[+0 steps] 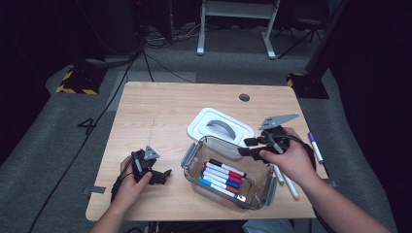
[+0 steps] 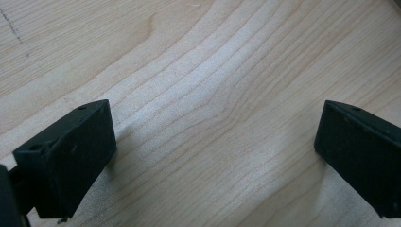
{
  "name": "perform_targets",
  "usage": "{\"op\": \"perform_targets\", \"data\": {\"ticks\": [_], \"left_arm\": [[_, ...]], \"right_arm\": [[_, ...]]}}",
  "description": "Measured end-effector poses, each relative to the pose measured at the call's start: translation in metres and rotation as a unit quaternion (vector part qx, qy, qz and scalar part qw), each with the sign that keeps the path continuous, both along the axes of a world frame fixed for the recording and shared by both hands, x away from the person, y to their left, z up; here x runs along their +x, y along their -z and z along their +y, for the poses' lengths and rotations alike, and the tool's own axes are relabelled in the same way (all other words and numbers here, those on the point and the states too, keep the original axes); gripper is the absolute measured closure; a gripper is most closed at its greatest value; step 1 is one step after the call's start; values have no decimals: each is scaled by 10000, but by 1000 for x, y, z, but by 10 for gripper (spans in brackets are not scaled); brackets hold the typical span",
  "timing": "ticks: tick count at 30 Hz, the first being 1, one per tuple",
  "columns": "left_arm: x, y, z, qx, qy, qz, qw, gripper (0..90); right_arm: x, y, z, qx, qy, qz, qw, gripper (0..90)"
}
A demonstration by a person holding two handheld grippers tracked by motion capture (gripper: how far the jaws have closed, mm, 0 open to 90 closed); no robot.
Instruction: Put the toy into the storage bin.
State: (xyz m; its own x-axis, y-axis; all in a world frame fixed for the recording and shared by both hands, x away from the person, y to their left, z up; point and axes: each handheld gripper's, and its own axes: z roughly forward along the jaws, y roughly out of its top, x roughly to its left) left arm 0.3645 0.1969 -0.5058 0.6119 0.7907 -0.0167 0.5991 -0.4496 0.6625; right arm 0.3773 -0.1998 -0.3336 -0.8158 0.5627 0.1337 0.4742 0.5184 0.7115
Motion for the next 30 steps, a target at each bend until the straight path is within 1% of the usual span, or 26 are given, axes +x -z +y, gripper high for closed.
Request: {"op": "perform_targets", "data": {"ticks": [3,5,7,9,10,12,13,15,18,19,21,22,23,24,25,26,30], "left_arm": [[0,0,0,17,10,-10,10000,2],[0,0,0,-3,-1,2,10000,2],[0,0,0,6,5,-4,10000,2],[0,0,0,13,10,-7,10000,2],[0,0,0,6,5,-3,10000,2],[0,0,0,21,16,3,10000,2],[0,0,0,4,6,12,10000,2],[0,0,0,5,6,15,10000,2],[0,0,0,5,5,12,10000,2],[0,0,0,7,6,11,10000,2],[0,0,0,20,15,3,10000,2],[0,0,0,15,11,6,10000,2],[0,0,0,6,5,10,10000,2],[0,0,0,7,6,11,10000,2],[0,0,0,21,15,2,10000,2],[0,0,0,20,15,3,10000,2],[0,0,0,8,6,10,10000,2]], "right_arm": [[2,-6,-23,3,317,-112,9994,530],[4,-8,-38,-14,548,-176,9983,525],[7,-8,-54,-63,785,-215,9967,526],[13,-5,-73,-87,1089,-188,9938,525],[15,-3,-79,-120,1196,-150,9926,526],[23,2,-96,-228,1449,-190,9890,522],[28,6,-107,-282,1617,-176,9863,520],[35,13,-121,-301,1839,-86,9824,520],[47,27,-144,-410,2199,-7,9747,520],[51,32,-153,-456,2327,8,9715,520],[56,42,-166,-506,2511,103,9666,520],[58,46,-171,-534,2562,121,9651,520],[60,50,-176,-566,2646,155,9626,521],[63,55,-181,-630,2715,169,9602,521],[65,61,-187,-726,2806,206,9569,520],[66,64,-190,-771,2854,203,9551,520],[74,81,-206,-893,3089,333,9463,525]]}}
